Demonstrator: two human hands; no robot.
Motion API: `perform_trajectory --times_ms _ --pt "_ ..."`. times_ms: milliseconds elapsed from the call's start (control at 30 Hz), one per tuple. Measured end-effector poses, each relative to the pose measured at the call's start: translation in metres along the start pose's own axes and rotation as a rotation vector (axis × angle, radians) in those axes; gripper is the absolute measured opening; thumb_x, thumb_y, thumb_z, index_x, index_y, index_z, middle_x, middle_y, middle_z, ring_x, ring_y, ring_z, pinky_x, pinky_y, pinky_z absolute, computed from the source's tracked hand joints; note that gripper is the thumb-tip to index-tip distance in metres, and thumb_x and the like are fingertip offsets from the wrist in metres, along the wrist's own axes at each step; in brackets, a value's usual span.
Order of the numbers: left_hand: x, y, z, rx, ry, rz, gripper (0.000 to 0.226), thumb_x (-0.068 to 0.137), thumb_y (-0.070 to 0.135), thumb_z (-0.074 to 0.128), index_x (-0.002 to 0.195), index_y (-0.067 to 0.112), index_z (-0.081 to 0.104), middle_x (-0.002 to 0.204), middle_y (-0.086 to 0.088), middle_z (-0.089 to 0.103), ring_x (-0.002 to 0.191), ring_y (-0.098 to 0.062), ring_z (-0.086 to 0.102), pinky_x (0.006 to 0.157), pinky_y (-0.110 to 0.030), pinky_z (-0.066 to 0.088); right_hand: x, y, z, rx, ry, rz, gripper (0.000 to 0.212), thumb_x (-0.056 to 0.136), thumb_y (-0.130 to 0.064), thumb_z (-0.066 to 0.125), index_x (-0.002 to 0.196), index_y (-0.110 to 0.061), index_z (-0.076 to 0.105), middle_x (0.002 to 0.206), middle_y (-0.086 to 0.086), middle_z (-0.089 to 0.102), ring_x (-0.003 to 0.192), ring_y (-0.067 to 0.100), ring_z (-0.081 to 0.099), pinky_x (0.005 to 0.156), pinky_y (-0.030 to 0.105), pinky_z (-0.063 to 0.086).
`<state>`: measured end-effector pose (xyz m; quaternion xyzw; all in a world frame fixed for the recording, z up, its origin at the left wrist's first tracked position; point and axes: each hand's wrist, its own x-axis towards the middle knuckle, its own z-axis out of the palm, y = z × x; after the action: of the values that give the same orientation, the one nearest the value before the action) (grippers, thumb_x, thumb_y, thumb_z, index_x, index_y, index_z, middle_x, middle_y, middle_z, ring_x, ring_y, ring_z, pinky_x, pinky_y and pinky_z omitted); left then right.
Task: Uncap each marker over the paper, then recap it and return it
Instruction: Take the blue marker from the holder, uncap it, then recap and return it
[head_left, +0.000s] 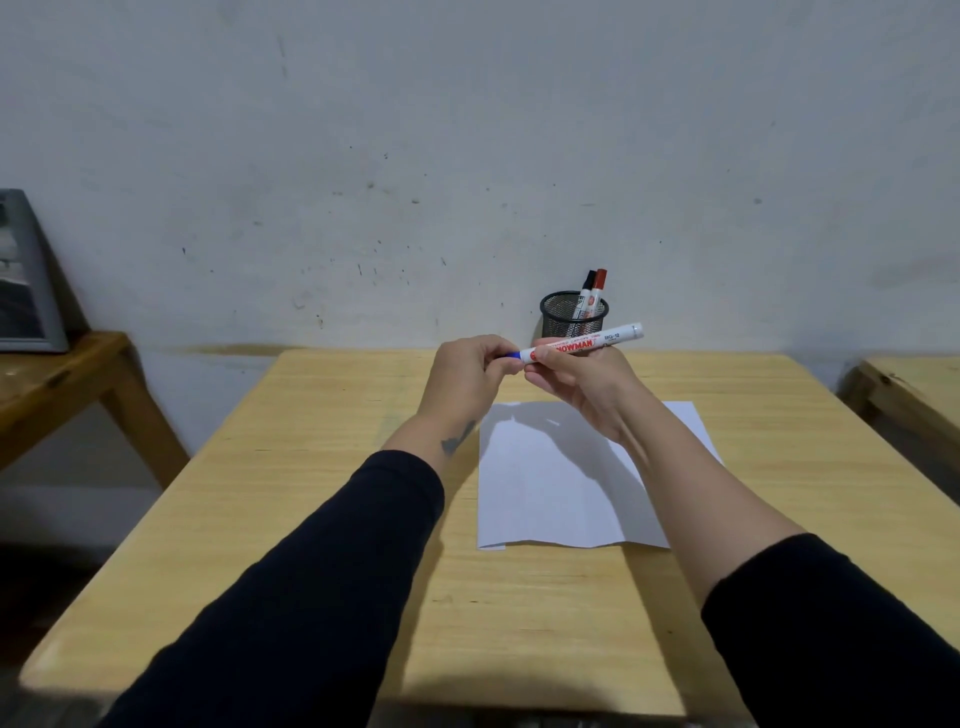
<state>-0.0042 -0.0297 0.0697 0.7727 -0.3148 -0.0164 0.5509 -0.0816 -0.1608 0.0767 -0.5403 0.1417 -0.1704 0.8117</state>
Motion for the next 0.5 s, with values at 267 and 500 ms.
perform_trajectory --times_ms 267,500 --pt "0.018 0.000 0.002 0.033 0.039 -0.046 0.012 0.087 0.013 0.064 0.078 0.020 0.070 0.080 -0.012 0.069 0.069 -0.016 0.051 0.064 -0.026 0.040 0.005 -0.011 -0.001 -0.815 0.193 -0.118 0.027 0.082 -0.026 0.071 0.063 -0.008 0.064 0.070 0.014 0.068 0.062 0.020 0.063 0.069 0.032 0.058" --pt "0.045 0.020 0.014 0.083 -0.006 0.029 0.010 0.088 0.018 0.063 0.088 0.017 0.073 0.086 -0.011 0.070 0.073 -0.021 0.056 0.070 -0.033 0.045 0.024 -0.028 -0.008 -1.667 0.355 -0.842 0.014 0.084 -0.015 0.062 0.094 -0.018 0.072 0.090 0.003 0.070 0.093 0.032 0.054 0.067 0.035 0.031"
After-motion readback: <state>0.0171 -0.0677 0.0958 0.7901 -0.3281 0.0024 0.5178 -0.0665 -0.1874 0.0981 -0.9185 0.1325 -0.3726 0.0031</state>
